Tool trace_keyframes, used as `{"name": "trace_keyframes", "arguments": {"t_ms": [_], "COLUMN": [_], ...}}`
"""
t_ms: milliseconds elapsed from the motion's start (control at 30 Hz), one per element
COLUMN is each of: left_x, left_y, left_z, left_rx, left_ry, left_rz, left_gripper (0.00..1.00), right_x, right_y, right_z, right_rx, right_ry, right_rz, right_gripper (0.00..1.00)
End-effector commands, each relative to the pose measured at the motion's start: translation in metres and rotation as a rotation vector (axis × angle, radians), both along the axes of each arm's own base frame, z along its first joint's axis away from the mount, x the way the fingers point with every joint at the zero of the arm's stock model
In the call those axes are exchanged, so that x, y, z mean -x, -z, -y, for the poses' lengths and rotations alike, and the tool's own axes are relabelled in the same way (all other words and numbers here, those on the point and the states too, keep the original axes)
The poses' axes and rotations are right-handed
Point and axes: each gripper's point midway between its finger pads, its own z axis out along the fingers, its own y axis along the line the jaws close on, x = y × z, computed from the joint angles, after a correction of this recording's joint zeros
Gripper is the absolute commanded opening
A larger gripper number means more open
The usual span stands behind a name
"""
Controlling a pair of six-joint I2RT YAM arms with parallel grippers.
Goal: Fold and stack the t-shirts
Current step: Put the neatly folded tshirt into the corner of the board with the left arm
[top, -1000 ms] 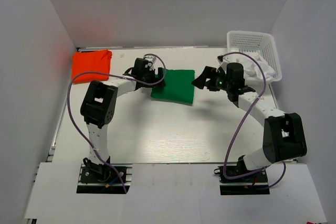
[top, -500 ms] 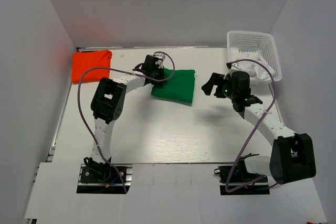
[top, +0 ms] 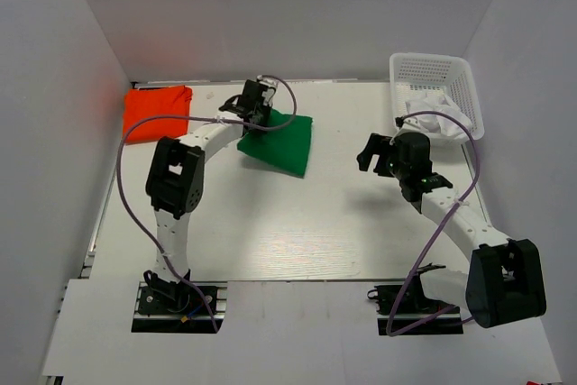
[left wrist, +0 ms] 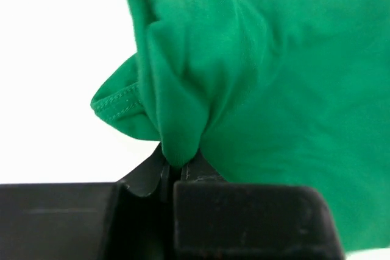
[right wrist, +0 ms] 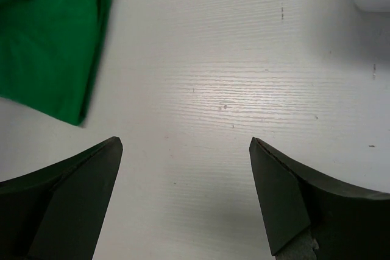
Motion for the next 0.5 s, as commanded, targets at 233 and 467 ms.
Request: {"name": "trace_keyframes", "arguments": {"t_ms": [233, 467], "left_x": [-0.038, -0.066], "left_y": [-0.11, -0.145], "left_z": [-0.111, -0.164], "left_rx": [-0.253, -0.332], "left_ry": [-0.127, -0.143], "left_rz": [0.286, 0.366], "left_gripper": [0.0, 0.0], "right_x": [-0.01, -0.018], "right_y": [-0.01, -0.008], "right_z": [0.011, 0.008], "right_rx": [0.052, 0.063], "right_ry": [0.041, 0.032], "right_rz": [0.049, 0.017], "right_gripper": [0.91, 0.91]}}
